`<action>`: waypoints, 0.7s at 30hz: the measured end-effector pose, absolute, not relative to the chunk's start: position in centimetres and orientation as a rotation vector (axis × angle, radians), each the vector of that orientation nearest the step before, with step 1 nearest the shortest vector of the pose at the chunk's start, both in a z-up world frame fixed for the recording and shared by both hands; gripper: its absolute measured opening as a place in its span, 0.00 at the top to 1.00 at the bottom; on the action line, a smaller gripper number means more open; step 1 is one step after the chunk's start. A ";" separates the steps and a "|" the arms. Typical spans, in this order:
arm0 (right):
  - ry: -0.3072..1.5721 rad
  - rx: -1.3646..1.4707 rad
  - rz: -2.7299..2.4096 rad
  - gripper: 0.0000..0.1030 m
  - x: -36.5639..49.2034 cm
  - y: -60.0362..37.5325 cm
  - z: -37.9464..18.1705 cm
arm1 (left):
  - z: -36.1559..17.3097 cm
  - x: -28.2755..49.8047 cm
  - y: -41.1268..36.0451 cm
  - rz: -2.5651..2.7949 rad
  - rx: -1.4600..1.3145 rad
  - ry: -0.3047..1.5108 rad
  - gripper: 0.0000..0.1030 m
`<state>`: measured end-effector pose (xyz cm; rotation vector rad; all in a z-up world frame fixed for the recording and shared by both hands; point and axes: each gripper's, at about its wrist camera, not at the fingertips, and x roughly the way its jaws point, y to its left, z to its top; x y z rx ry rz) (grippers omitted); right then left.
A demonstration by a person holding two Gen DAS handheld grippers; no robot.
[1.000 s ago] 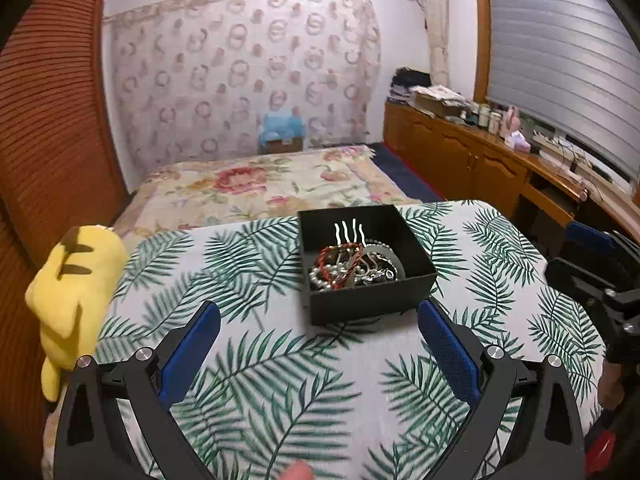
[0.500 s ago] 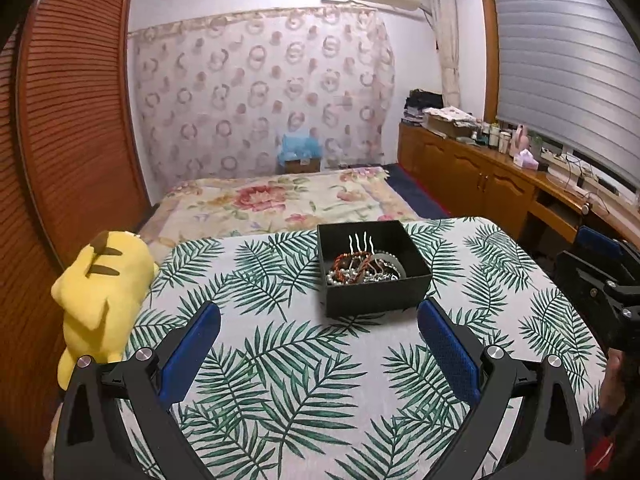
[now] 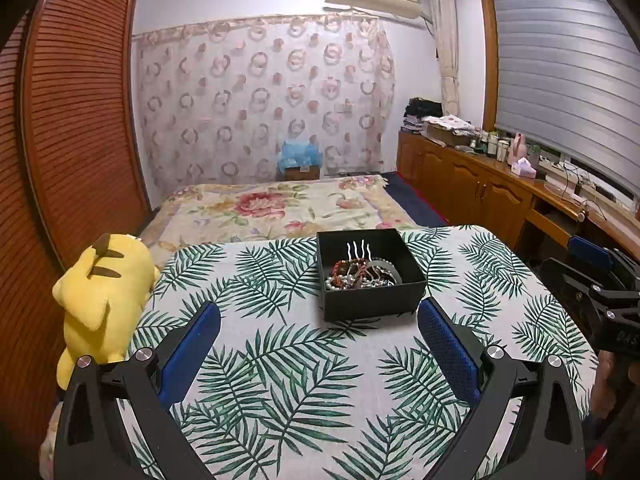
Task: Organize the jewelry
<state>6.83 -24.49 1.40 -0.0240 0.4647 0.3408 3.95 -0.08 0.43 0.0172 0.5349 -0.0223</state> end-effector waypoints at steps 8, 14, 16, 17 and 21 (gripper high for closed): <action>0.474 -0.028 0.346 0.02 7.0 -24.0 1.2 | 0.7 3.6 -0.1 -0.025 0.012 0.526 0.08; 0.475 -0.023 0.349 0.02 7.0 -24.0 1.3 | 0.8 3.5 -0.2 -0.024 0.013 0.525 0.08; 0.475 -0.022 0.349 0.02 7.0 -24.0 1.3 | 0.8 3.5 -0.1 -0.025 0.012 0.525 0.07; 0.475 -0.022 0.350 0.02 7.0 -24.0 1.3 | 0.8 3.5 -0.1 -0.024 0.011 0.524 0.07; 0.475 -0.019 0.347 0.02 7.0 -24.0 1.3 | 1.3 3.2 -0.4 -0.023 0.009 0.516 0.08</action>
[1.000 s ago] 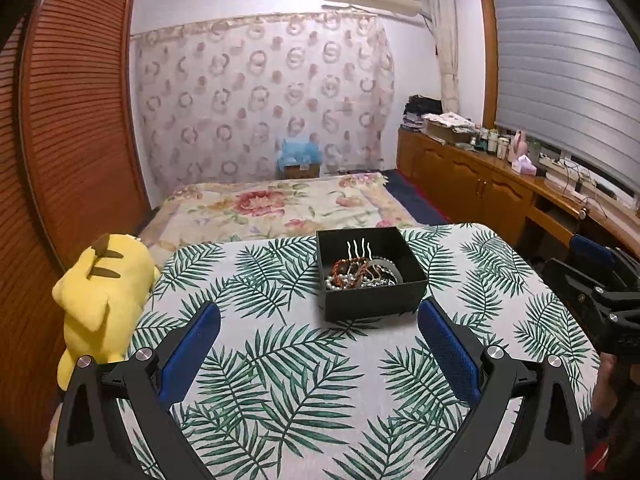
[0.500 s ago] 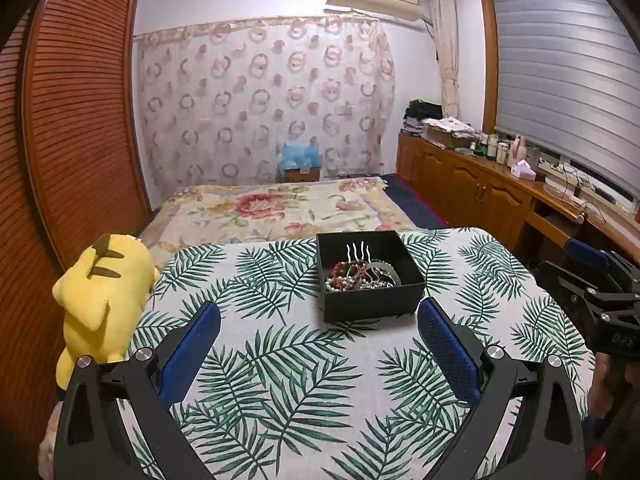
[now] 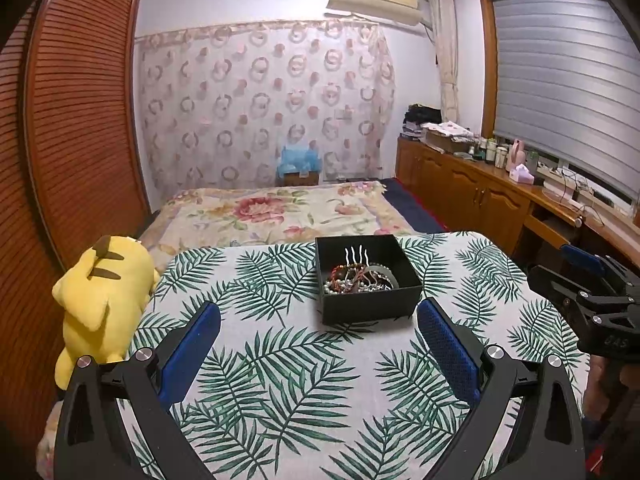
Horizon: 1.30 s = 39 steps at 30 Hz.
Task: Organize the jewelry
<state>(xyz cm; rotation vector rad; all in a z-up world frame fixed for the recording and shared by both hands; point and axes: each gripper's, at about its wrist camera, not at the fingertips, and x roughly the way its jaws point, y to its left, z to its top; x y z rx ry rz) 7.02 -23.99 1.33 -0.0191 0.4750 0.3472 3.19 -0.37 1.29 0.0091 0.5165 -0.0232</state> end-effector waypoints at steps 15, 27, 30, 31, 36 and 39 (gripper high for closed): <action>0.464 -0.005 0.345 0.02 6.8 -24.0 1.6 | 1.3 3.1 -0.4 -0.023 0.009 0.515 0.07; 0.462 -0.004 0.344 0.02 6.8 -24.0 1.7 | 1.7 2.9 -0.6 -0.023 0.013 0.506 0.07; 0.463 -0.004 0.345 0.02 6.8 -24.1 1.6 | 1.9 3.0 -0.7 -0.024 0.012 0.507 0.07; 0.463 -0.004 0.345 0.02 6.8 -24.0 1.6 | 1.8 2.9 -0.7 -0.024 0.012 0.506 0.07; 0.463 -0.003 0.346 0.02 6.8 -24.0 1.7 | 1.9 2.9 -0.7 -0.025 0.014 0.506 0.07; 0.463 -0.003 0.345 0.02 6.8 -24.1 1.6 | 1.7 2.9 -0.6 -0.023 0.012 0.506 0.07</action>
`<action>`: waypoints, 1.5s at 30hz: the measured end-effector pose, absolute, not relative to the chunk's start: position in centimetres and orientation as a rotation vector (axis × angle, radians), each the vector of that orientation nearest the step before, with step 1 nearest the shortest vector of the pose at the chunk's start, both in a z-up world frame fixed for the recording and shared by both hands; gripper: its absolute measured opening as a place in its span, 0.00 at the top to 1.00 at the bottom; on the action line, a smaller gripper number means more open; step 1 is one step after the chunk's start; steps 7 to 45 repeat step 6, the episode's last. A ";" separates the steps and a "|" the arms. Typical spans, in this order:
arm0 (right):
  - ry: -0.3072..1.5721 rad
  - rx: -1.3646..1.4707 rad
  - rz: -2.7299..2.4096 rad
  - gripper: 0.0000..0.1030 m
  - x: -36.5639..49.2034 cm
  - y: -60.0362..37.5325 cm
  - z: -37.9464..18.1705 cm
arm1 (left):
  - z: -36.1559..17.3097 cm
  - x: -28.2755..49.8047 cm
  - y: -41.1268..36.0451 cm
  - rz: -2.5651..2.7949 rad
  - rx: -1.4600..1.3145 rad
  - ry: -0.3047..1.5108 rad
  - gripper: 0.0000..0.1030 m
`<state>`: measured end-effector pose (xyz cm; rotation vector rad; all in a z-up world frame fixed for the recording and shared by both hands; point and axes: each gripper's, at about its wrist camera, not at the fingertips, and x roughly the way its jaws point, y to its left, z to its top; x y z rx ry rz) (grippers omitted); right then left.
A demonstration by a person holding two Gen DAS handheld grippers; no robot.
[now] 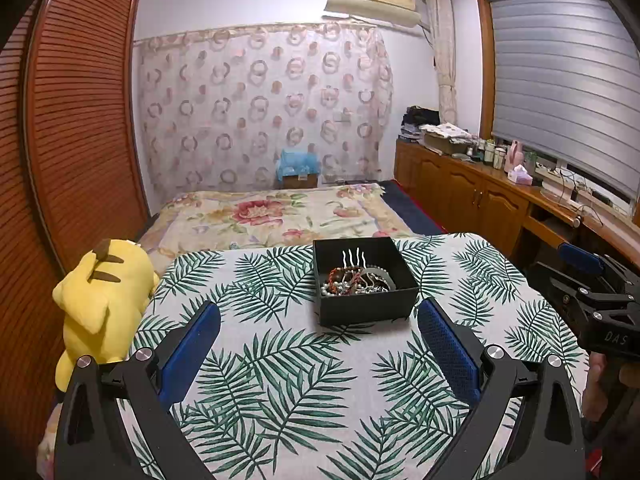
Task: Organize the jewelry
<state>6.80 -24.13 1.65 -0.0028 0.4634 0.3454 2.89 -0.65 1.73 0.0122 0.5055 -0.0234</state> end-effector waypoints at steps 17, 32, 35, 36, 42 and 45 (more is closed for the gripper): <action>0.463 -0.002 0.346 0.02 6.8 -24.1 1.6 | 1.7 2.9 -0.6 -0.023 0.013 0.505 0.07; 0.463 -0.002 0.346 0.02 6.8 -24.1 1.6 | 1.7 2.9 -0.6 -0.023 0.013 0.505 0.07; 0.463 -0.002 0.346 0.02 6.8 -24.1 1.6 | 1.7 2.9 -0.6 -0.023 0.013 0.505 0.07; 0.463 -0.002 0.346 0.02 6.8 -24.1 1.6 | 1.7 2.9 -0.6 -0.023 0.013 0.505 0.07; 0.463 -0.002 0.346 0.02 6.8 -24.1 1.6 | 1.7 2.9 -0.6 -0.023 0.013 0.505 0.07; 0.463 -0.002 0.346 0.02 6.8 -24.1 1.6 | 1.7 2.9 -0.6 -0.023 0.013 0.505 0.07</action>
